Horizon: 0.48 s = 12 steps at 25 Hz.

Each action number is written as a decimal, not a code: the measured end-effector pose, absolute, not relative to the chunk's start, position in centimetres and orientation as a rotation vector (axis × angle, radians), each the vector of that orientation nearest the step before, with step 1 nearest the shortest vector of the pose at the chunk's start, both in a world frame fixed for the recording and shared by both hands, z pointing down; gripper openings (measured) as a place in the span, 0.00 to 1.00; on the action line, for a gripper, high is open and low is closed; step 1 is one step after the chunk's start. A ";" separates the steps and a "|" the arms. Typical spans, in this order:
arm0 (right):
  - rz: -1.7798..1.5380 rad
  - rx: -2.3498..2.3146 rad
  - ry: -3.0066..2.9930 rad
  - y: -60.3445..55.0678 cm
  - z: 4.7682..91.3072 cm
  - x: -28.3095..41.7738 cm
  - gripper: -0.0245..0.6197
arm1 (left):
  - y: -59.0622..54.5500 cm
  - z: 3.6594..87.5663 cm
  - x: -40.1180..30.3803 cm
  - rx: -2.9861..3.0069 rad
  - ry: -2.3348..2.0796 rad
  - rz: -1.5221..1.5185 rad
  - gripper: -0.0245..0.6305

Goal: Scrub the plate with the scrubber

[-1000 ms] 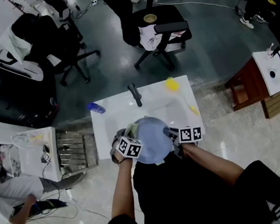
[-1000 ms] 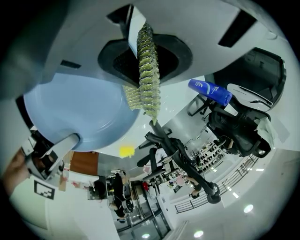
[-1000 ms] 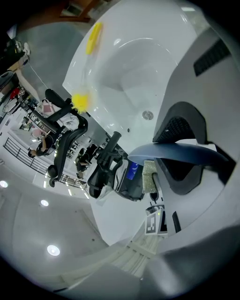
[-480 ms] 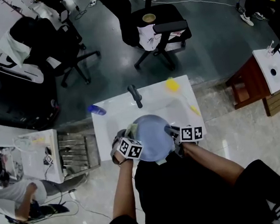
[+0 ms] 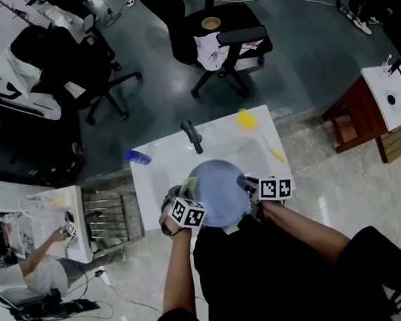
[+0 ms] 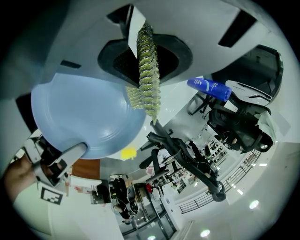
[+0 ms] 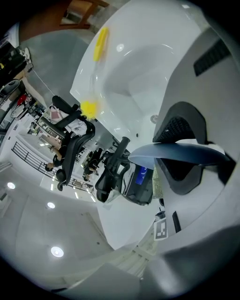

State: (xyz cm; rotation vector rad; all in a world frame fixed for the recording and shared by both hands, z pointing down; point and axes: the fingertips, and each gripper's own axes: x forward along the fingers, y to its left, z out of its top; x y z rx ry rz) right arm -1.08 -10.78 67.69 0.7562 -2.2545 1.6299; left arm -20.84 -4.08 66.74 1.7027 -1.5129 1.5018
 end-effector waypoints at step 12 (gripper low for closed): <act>1.683 0.804 -2.206 -11.2 68.9 -0.6 0.10 | -3.4 67.3 -20.2 1.695 -1.484 1.491 0.13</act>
